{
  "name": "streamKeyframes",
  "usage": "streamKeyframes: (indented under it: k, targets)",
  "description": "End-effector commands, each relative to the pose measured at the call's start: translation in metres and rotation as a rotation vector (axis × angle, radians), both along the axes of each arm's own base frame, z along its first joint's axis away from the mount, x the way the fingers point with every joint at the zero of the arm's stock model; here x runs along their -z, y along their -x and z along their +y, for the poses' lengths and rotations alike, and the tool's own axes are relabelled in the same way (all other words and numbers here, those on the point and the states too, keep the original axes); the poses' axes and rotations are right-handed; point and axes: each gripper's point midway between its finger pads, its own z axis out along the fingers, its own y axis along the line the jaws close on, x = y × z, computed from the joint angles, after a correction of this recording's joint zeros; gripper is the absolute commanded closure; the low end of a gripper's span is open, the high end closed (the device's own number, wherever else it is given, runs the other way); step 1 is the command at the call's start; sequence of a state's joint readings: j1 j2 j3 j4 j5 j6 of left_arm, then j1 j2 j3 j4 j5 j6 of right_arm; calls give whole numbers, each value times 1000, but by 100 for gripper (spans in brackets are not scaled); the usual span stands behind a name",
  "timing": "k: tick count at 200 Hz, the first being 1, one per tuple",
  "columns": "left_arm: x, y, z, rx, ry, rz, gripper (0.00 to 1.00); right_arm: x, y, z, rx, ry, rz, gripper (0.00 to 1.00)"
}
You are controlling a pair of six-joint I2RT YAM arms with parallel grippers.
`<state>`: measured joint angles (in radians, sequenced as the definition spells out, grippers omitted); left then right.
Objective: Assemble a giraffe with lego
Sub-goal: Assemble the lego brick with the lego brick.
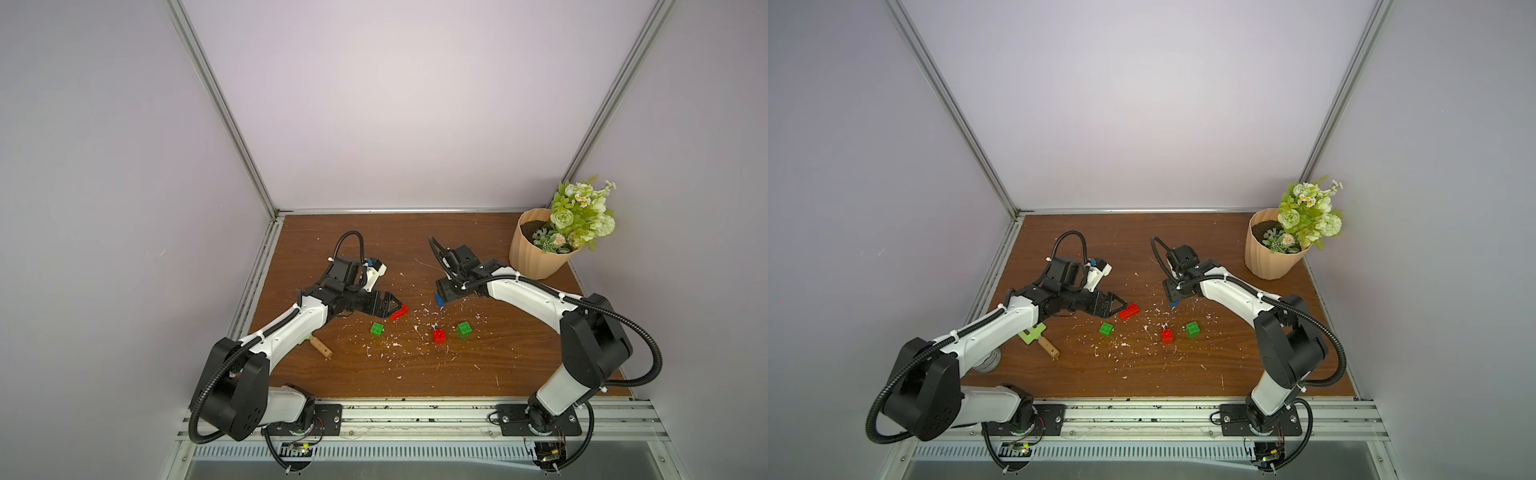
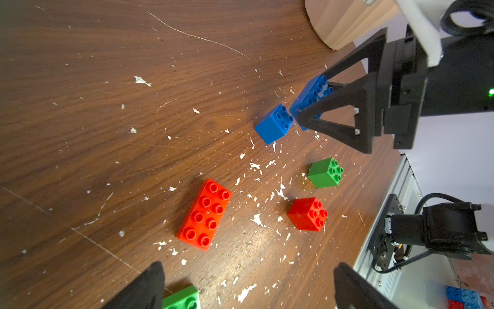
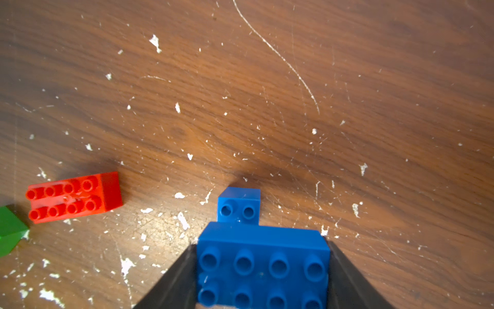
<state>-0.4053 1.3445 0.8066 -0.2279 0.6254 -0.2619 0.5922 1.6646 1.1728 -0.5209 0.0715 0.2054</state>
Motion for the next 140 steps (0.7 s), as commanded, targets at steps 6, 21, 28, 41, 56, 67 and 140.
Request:
streamKeyframes:
  k: [6, 21, 28, 41, 56, 67, 140]
  targets:
    - [-11, -4, -7, 20, 17, -27, 1, 3, -2, 4, -23, -10, -8, 38]
    - [-12, -4, -6, 18, 17, -27, 1, 5, -3, 4, -20, -4, -8, 38]
    - [-12, -4, -6, 18, 17, -27, 1, 7, -4, 4, -19, -1, -5, 38]
    - [-12, -4, -6, 18, 15, -29, 1, 9, -5, 4, -16, 2, -2, 39]
    - [-12, -4, -6, 17, 15, -28, 0, 13, -5, 3, -8, 9, 2, 39]
    - [-12, -5, -6, 16, 14, -29, 1, 14, -6, 3, -3, 10, 4, 39]
    - [-11, -5, -4, 11, 3, -30, 0, 19, -5, 3, 11, 14, 29, 40]
